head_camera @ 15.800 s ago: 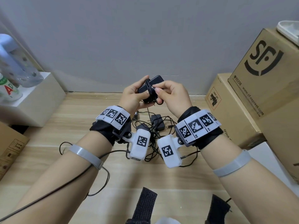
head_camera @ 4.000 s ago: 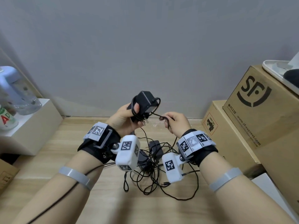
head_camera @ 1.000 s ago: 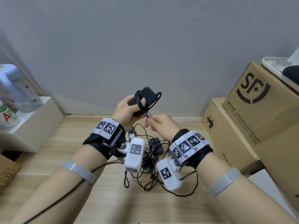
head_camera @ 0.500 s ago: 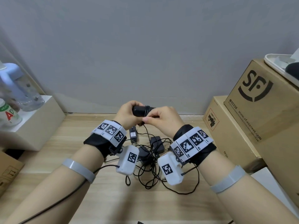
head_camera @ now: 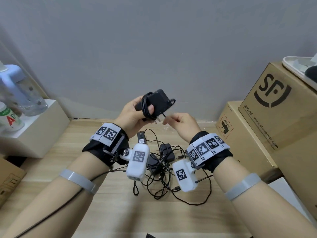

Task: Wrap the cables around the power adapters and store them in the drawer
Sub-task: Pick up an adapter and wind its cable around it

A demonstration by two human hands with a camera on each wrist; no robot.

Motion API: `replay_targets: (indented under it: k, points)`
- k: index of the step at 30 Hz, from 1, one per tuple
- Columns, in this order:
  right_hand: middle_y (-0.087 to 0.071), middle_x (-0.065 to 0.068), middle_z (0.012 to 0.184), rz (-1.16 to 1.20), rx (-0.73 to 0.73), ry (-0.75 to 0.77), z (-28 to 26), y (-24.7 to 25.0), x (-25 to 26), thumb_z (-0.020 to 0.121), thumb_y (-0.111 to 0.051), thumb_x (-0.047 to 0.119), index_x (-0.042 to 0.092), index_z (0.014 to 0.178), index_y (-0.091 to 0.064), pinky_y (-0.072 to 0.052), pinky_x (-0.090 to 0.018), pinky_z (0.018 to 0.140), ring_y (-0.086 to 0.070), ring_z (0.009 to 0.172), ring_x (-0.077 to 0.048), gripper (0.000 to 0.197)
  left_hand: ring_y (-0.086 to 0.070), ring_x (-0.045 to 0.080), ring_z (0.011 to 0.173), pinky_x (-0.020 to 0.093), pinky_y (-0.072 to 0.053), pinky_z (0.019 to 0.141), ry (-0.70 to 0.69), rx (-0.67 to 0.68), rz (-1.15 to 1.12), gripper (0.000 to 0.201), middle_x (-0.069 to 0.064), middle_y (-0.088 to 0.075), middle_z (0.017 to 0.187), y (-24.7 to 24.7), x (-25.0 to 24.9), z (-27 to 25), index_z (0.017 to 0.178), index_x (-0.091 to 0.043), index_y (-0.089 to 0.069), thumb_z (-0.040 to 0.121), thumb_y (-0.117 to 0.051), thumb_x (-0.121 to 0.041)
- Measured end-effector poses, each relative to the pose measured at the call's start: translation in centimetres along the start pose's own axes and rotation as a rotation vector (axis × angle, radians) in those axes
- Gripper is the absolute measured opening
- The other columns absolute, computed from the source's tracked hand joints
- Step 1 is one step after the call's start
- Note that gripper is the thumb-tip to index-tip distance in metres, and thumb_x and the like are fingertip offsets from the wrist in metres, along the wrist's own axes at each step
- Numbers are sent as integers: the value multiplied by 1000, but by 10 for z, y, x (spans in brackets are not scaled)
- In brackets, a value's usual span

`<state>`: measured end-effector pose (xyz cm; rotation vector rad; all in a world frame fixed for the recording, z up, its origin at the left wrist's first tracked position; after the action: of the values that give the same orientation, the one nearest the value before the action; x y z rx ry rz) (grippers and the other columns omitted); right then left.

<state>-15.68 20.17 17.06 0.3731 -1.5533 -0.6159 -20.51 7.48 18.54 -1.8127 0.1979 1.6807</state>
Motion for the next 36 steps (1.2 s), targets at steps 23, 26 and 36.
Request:
replay_targets:
  k: [23,26,36]
  points:
    - [-57,-2,61,345,206,154,-27,-19,52,95,-44,11,20,86,-53,-38,-18,44,-47,42,-10,16,-63,16,68,32,-59,59,26,-302,128,27,5,-58,94,28,3,-4,99,-14,-47,81,-65,-4]
    - [-64,-9,77,425,280,205,-27,-21,64,97,-38,20,19,83,-58,-39,-19,49,-56,53,-13,25,-60,8,49,22,-49,43,21,-300,132,28,3,-58,80,23,4,-7,98,-16,-43,83,-63,-4]
    - [-57,-4,62,424,107,276,-23,-3,64,91,-53,7,7,90,-66,-38,-8,52,-49,46,-2,13,-63,15,66,32,-58,61,33,-205,156,38,5,-64,94,15,7,-8,108,-26,-61,81,-62,1]
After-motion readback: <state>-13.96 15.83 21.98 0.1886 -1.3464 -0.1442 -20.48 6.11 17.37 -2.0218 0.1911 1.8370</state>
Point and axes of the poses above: each hand's wrist, its own z-axis towards the middle knuckle, its own y-axis out of the back of the hand, x = y × z, the point moved 9 cm from there along z, towards the middle knuckle
